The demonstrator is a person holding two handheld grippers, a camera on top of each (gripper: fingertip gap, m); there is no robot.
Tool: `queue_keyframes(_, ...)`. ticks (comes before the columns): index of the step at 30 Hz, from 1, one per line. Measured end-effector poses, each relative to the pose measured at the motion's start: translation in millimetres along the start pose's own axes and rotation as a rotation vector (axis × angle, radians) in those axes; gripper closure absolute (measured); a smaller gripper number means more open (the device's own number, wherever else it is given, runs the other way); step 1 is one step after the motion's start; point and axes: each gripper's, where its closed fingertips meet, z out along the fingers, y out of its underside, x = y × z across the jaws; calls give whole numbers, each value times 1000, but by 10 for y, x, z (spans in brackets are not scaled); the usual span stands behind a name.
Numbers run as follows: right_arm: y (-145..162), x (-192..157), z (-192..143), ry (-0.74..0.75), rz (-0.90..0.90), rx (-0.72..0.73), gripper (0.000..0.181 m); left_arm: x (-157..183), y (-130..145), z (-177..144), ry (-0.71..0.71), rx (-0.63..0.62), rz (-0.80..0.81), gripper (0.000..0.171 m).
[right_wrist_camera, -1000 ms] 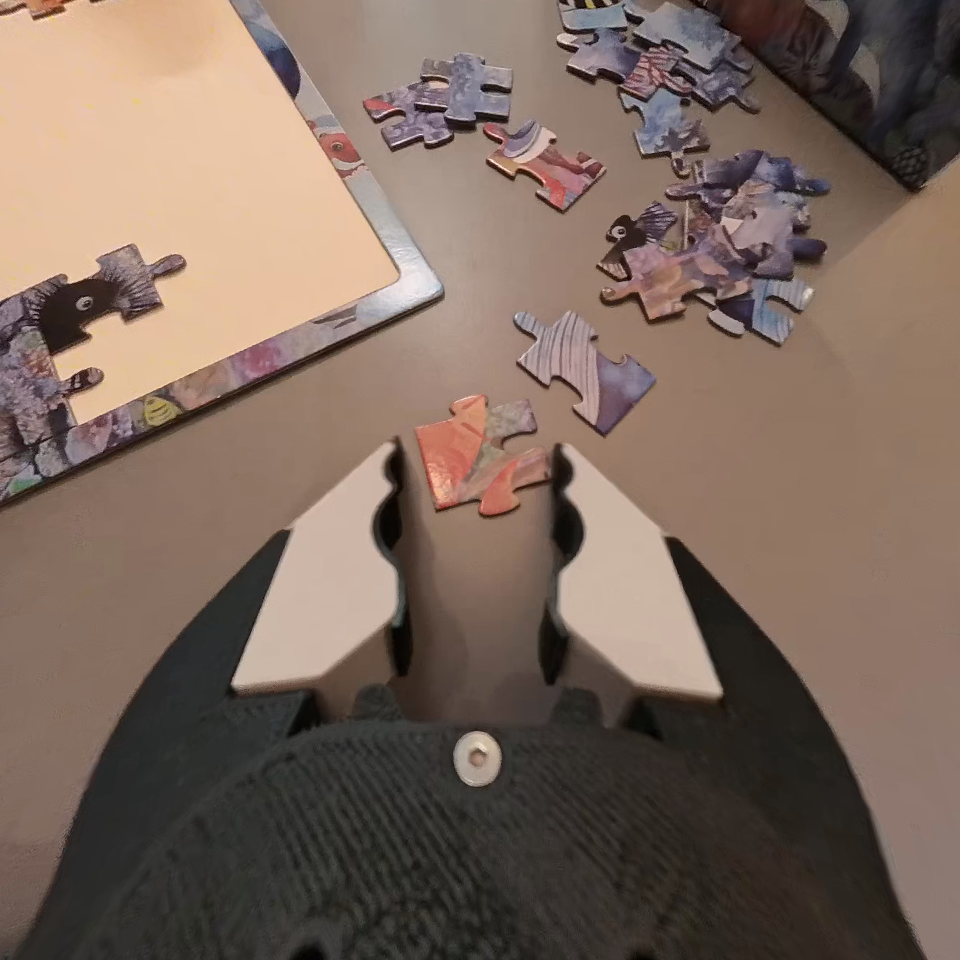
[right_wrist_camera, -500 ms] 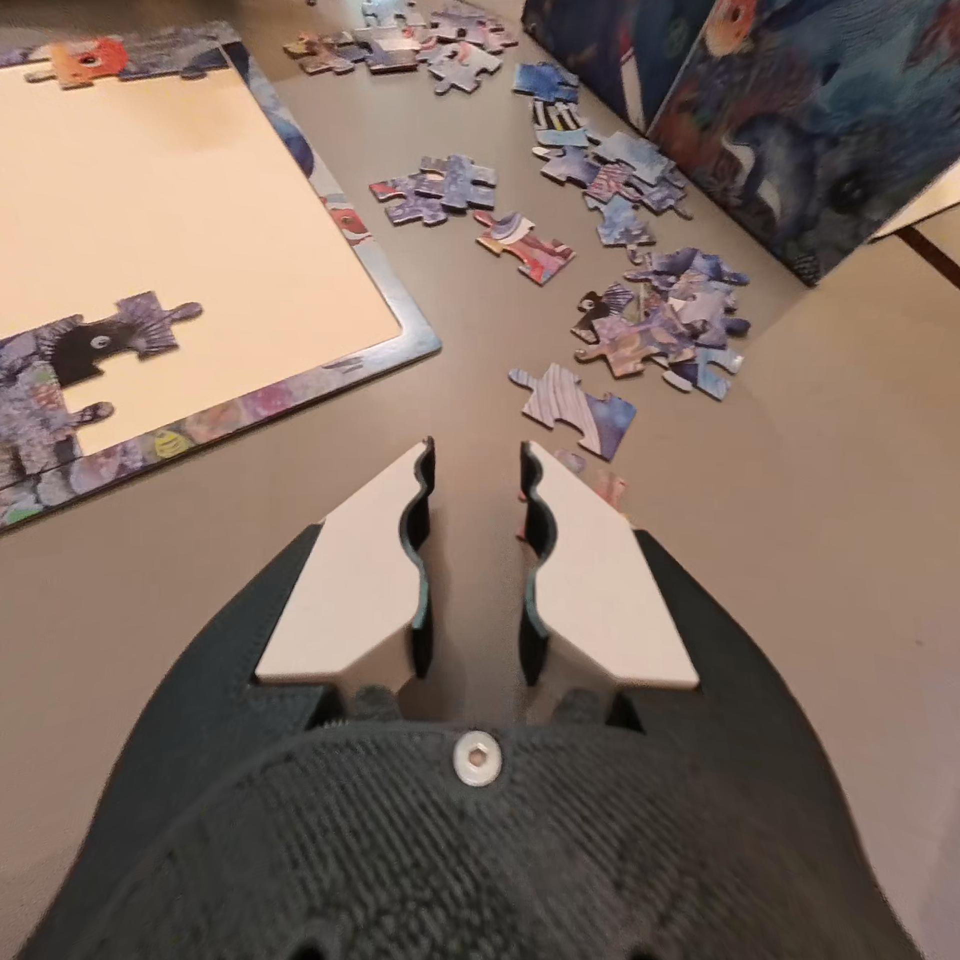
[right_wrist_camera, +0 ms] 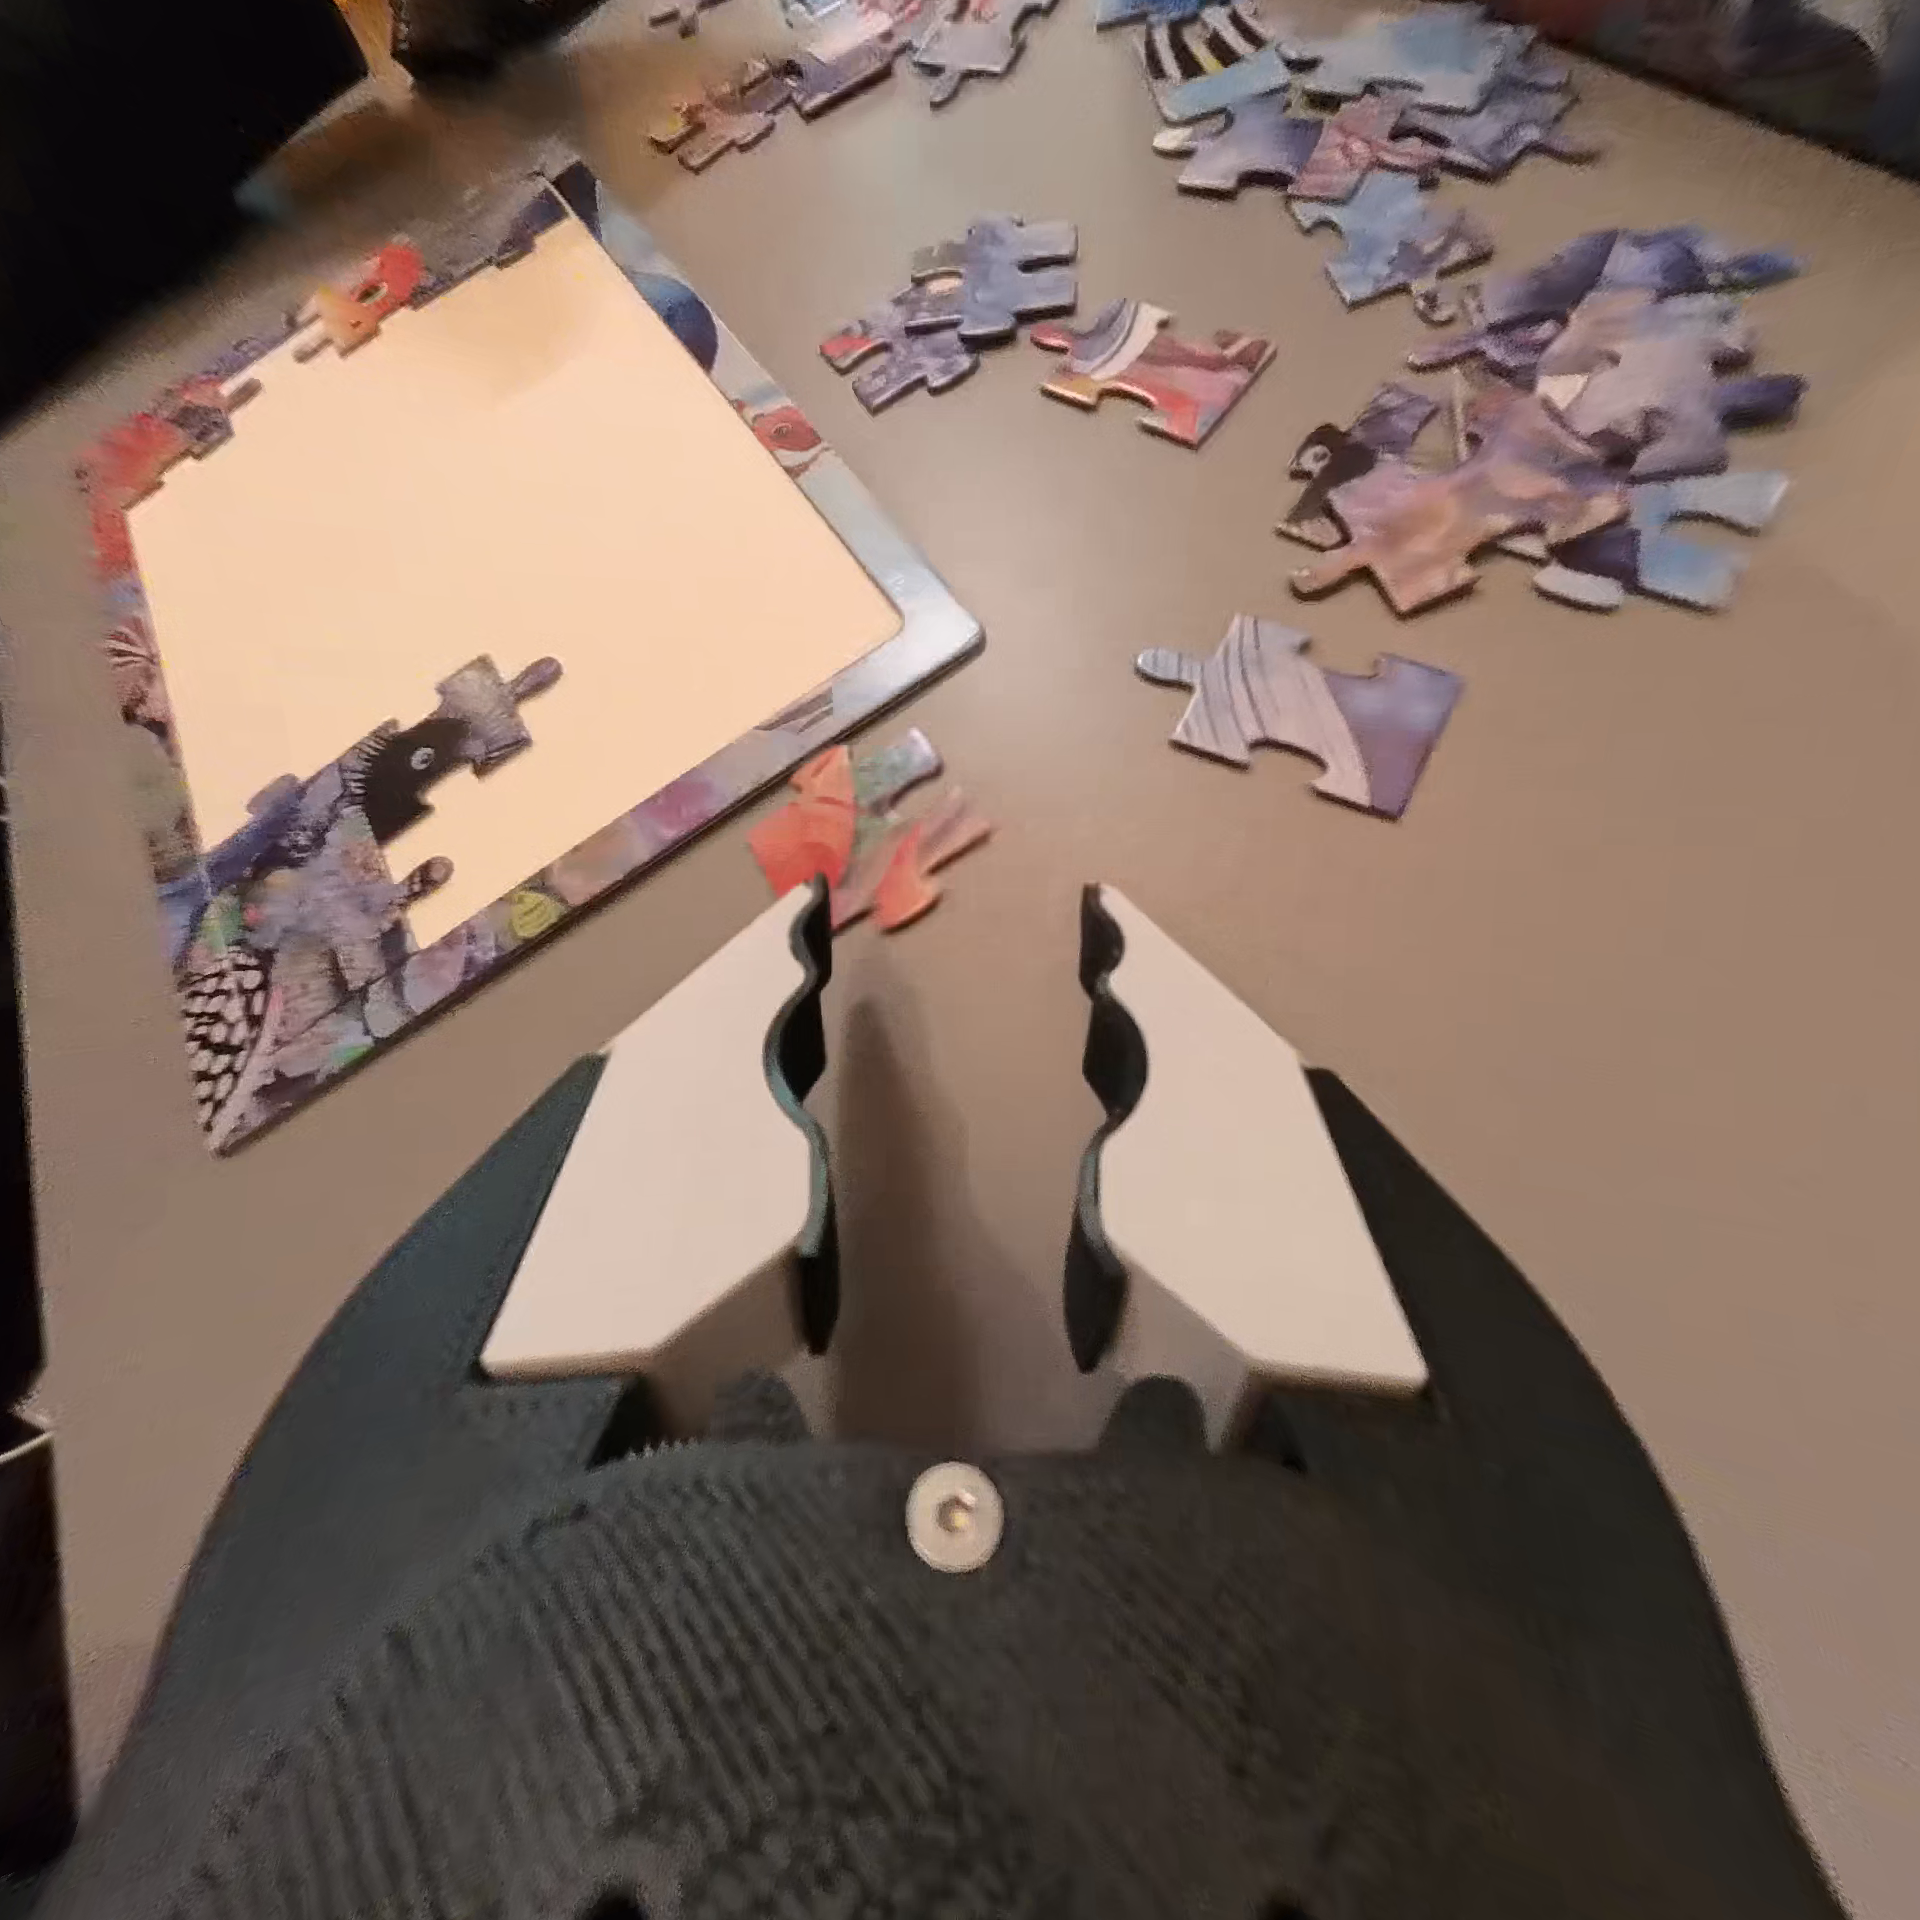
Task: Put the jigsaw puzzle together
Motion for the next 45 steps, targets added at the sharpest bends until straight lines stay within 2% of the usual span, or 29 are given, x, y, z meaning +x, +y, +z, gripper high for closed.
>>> queue_keyframes(4,-35,120,-45,128,-118,-6,129,4,-3,1,0,-1,5,167)
queue_keyframes(8,52,-82,66,58,-158,-121,119,5,-1,1,-1,-2,8,167)
queue_keyframes(11,88,-218,161,58,-251,-171,120,5,-1,1,0,-1,6,167)
queue_keyframes(14,57,-317,216,35,-341,-205,131,11,4,8,-1,-5,11,167)
queue_keyframes(22,96,-321,207,36,-355,-479,144,-2,-8,-4,0,4,0,167)
queue_keyframes(25,115,-388,207,38,-386,-525,158,5,-16,-7,1,6,3,167)
queue_keyframes(28,126,-419,202,57,-404,-538,163,24,-37,-14,5,11,7,167)
queue_keyframes(32,96,-398,222,79,-406,-557,142,44,-51,-17,9,15,12,167)
queue_keyframes(37,114,-423,235,31,-391,-626,147,18,-49,-23,3,16,7,167)
queue_keyframes(45,119,-394,243,0,-404,-739,144,17,-60,-32,1,19,10,167)
